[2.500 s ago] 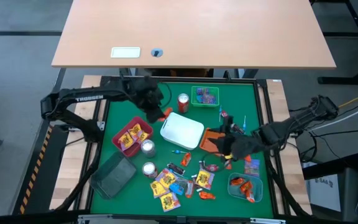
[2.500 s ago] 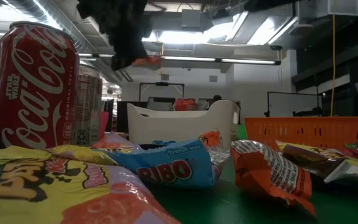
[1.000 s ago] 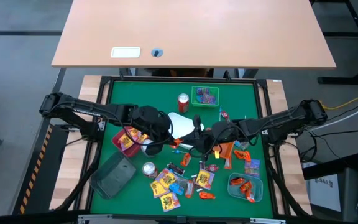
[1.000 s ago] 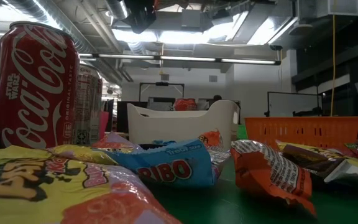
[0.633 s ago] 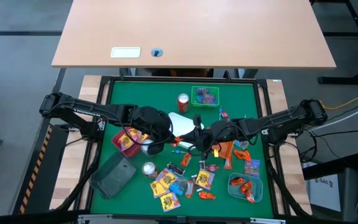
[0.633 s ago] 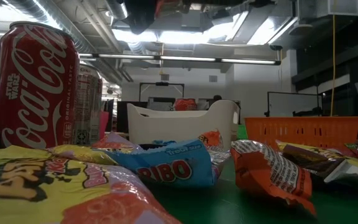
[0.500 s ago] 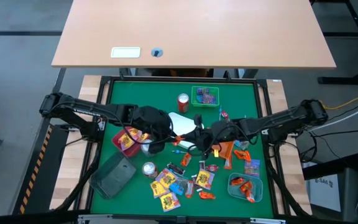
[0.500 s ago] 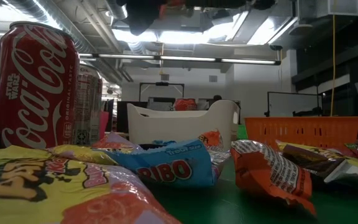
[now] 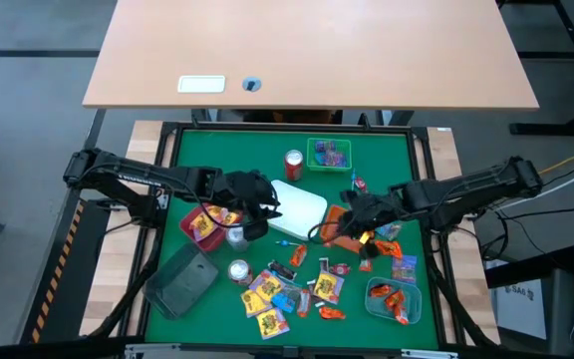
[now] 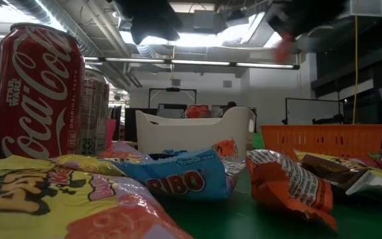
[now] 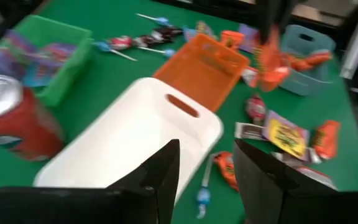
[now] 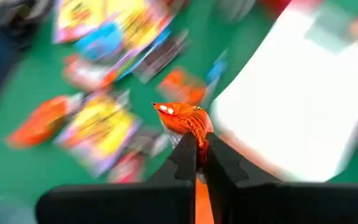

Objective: Sort candy
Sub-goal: Put the orange chocolate into the blue bin

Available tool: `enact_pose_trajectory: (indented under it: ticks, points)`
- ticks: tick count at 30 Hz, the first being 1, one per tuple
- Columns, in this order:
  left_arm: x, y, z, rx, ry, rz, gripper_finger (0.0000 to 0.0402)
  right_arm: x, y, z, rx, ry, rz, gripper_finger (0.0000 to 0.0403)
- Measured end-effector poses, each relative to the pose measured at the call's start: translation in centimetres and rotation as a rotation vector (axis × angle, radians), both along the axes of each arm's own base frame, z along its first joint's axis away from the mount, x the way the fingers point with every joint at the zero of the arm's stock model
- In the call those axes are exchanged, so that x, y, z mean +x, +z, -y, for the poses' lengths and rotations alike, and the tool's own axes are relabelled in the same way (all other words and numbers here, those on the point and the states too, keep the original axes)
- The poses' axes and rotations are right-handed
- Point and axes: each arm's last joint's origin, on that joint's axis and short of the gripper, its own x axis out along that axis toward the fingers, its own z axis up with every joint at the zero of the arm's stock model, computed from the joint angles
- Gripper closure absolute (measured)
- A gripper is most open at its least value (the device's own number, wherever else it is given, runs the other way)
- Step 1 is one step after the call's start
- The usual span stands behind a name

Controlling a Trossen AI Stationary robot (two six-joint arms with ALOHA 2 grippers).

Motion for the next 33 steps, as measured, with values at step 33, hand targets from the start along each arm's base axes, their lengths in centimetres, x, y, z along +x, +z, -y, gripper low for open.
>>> enact_pose_trajectory:
  ticks: [33]
  points:
    - [-0.7, -0.8, -3.1, 0.054, 0.168, -0.110, 0.0264, -8.8, -1.7, -11.2, 0.311, -0.260, -0.586, 0.0378]
